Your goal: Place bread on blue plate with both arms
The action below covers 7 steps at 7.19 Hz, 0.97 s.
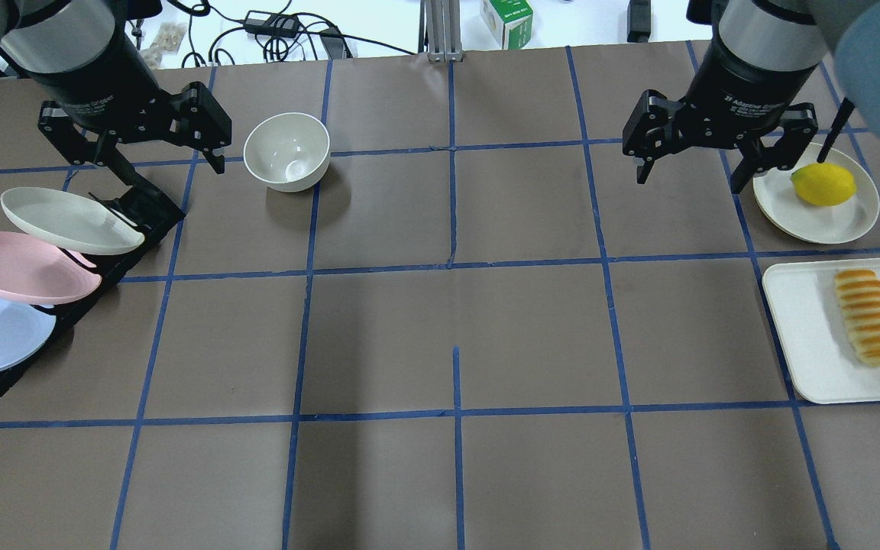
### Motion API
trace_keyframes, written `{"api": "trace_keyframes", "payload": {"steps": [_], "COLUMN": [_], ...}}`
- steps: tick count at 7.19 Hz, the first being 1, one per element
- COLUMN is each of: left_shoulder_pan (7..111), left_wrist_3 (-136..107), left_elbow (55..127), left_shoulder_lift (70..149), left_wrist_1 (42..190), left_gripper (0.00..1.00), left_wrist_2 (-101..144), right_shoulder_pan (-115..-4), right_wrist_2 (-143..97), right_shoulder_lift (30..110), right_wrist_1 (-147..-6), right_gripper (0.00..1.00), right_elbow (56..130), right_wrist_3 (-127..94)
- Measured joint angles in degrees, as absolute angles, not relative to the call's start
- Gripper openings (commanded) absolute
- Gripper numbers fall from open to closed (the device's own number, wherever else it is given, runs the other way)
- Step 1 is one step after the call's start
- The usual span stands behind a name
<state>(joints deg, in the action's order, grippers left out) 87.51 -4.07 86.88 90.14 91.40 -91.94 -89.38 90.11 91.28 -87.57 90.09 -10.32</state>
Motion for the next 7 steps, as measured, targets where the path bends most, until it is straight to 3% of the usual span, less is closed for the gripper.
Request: {"api": "trace_keyframes", "payload": {"steps": [7], "left_shoulder_pan": [87.71], "left_wrist_3": [-4.67], "left_elbow": [87.01], "left_shoulder_lift": [90.23], "left_wrist_1": [90.79], "left_gripper": [1.00], "left_wrist_2": [-91.95], "right_shoulder_pan": [-89.38], "right_wrist_2": [90.10], "right_shoulder_lift": [90.93], "right_wrist_1": [-87.38], "right_gripper": [1.00], "right_elbow": [90.22], "right_wrist_3": [-10.21]}}
